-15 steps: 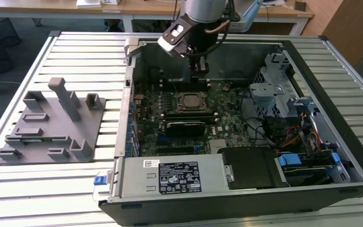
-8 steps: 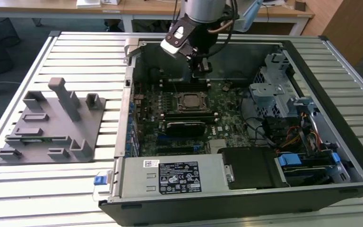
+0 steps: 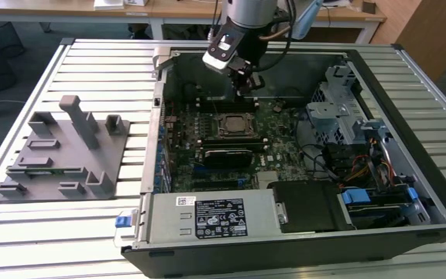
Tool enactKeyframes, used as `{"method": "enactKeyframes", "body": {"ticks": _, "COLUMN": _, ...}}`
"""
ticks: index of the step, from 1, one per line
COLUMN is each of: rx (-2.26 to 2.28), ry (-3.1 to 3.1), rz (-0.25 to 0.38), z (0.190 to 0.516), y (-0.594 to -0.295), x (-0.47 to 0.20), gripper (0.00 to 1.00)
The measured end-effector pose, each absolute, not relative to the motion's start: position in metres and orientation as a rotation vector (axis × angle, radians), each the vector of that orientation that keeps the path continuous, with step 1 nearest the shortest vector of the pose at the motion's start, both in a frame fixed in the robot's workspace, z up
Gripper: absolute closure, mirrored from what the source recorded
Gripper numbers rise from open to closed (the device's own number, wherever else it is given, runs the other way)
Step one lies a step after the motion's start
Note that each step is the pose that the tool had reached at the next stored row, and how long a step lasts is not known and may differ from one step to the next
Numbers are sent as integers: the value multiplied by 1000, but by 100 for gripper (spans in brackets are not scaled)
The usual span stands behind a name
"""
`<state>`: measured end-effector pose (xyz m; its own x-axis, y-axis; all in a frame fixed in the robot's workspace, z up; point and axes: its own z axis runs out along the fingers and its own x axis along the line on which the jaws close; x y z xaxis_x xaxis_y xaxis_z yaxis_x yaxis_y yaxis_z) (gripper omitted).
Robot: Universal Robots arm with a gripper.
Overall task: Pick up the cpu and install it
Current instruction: 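Install the first cpu locking lever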
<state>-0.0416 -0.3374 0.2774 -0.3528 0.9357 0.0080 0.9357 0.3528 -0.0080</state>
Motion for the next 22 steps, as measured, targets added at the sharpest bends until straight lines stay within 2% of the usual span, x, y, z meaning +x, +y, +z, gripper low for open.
{"method": "enactKeyframes", "body": {"ticks": 22, "rx": -1411, "ry": -2801, "rz": 27, "z": 277, "y": -337, "x": -43, "gripper": 89}}
